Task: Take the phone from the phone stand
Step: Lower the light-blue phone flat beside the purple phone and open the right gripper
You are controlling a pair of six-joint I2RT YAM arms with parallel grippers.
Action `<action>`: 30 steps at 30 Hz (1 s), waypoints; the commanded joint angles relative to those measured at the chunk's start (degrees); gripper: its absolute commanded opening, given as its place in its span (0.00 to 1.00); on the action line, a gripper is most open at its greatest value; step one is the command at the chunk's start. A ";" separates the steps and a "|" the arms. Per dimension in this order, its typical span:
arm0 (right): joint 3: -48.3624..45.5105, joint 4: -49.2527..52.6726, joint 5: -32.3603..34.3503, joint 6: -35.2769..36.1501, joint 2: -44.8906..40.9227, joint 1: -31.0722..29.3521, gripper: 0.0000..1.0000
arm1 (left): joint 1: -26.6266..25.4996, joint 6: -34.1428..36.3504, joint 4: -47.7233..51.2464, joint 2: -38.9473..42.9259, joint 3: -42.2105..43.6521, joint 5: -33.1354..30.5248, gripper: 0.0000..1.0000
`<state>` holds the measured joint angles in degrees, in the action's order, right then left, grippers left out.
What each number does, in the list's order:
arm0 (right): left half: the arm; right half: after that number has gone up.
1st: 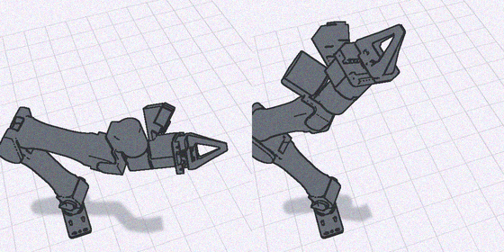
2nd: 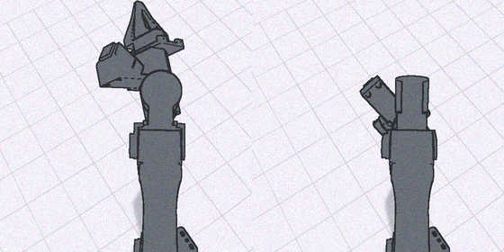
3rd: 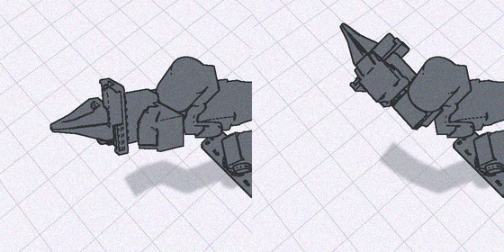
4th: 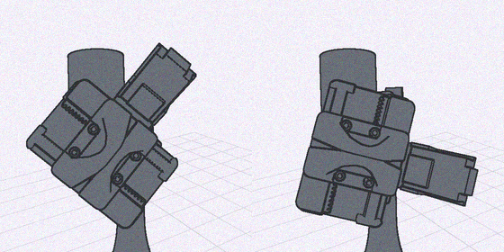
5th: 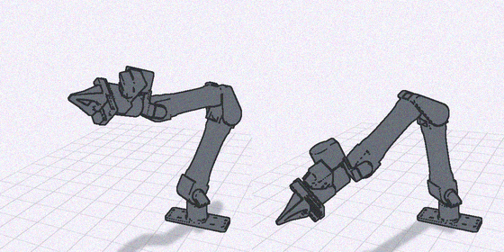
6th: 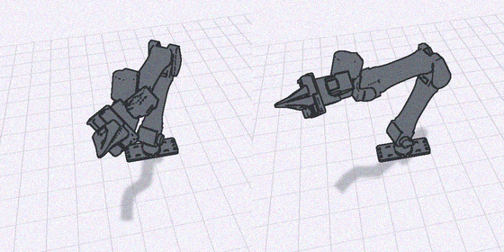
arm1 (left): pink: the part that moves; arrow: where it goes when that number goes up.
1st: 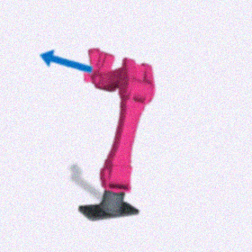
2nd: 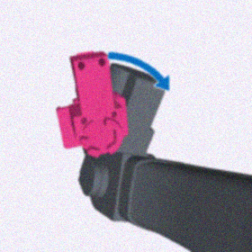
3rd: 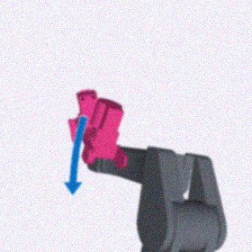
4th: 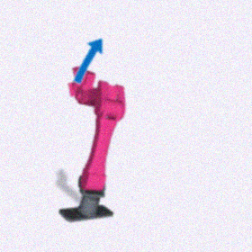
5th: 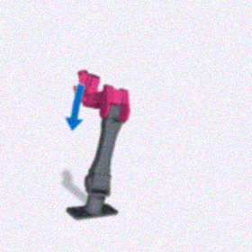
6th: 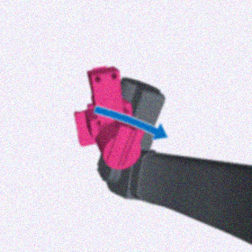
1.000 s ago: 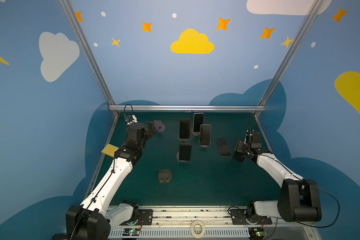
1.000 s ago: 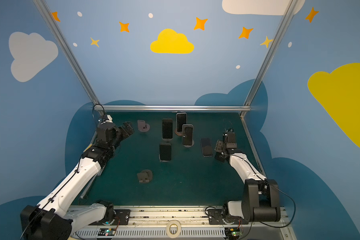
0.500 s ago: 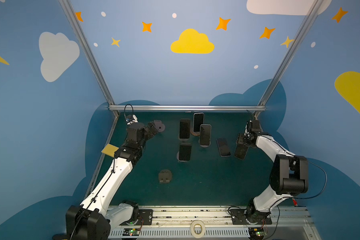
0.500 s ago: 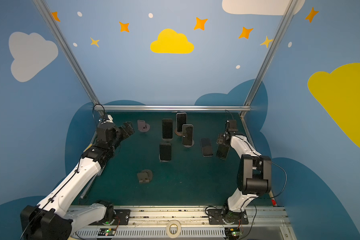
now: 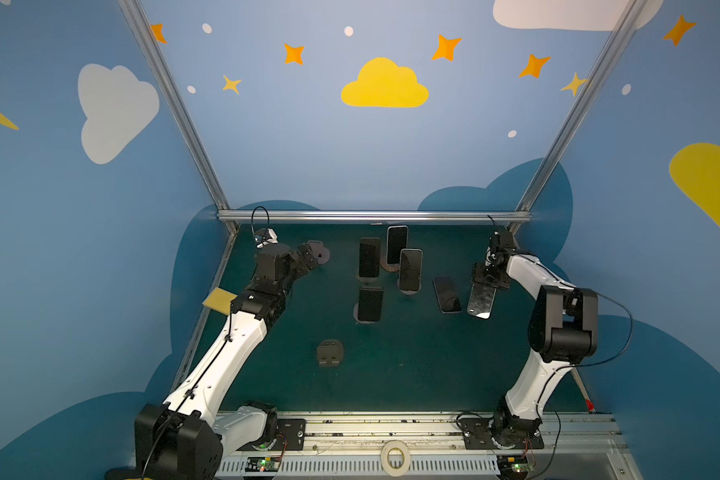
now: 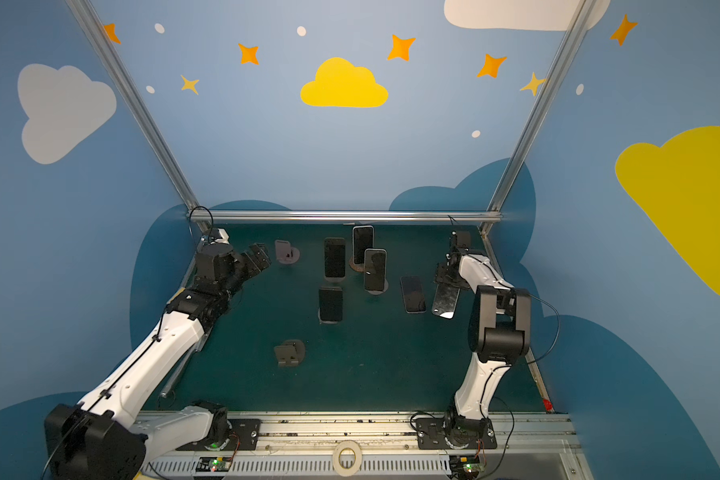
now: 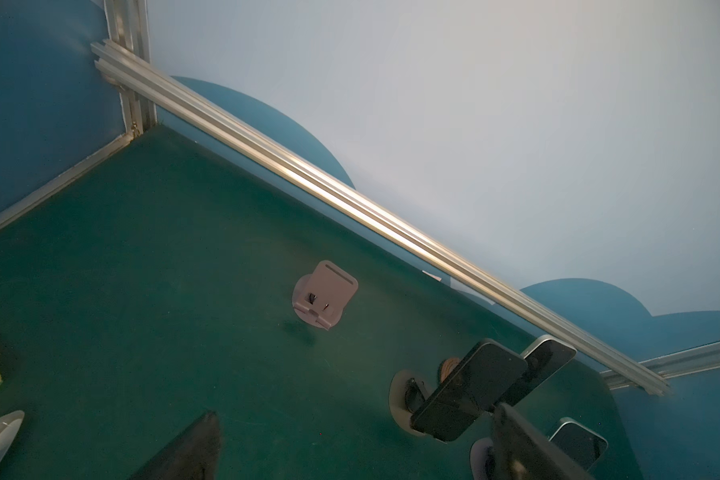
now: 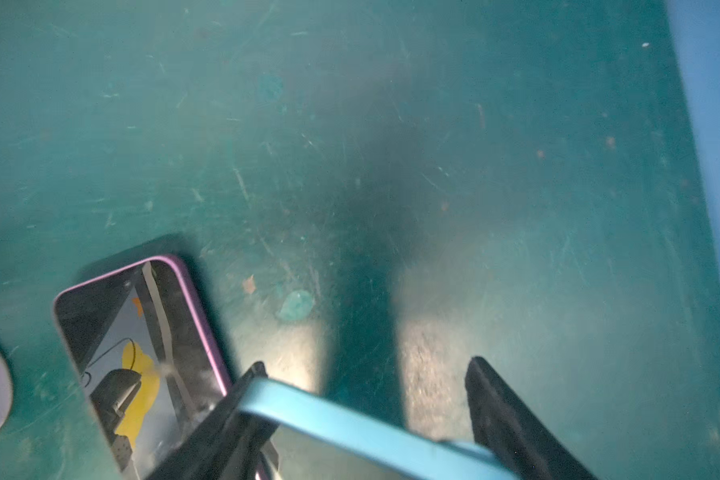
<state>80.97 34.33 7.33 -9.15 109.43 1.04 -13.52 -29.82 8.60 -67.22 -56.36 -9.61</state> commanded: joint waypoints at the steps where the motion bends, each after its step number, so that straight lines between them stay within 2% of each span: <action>1: 2.72 4.72 0.51 1.12 2.21 0.01 0.67 | 0.16 -0.47 0.71 -0.44 -1.45 0.62 1.00; 11: 10.31 8.28 -4.25 2.88 8.84 0.87 0.70 | 0.18 -0.18 0.55 -0.88 -1.47 0.82 1.00; 20: 13.62 10.99 -14.68 7.77 11.95 1.64 0.70 | 0.29 0.67 0.72 -1.97 -1.74 0.89 1.00; 26: 20.53 16.18 -17.55 9.14 17.17 2.36 0.71 | 0.42 1.07 0.00 -2.03 -1.56 1.87 1.00; 30: 23.41 18.93 -16.86 9.44 20.04 2.73 0.72 | 0.55 1.36 -0.13 -1.95 -1.56 1.78 1.00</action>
<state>101.71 48.36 -7.94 -0.80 127.55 3.07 -13.23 -29.36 9.17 -69.21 -56.36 -8.16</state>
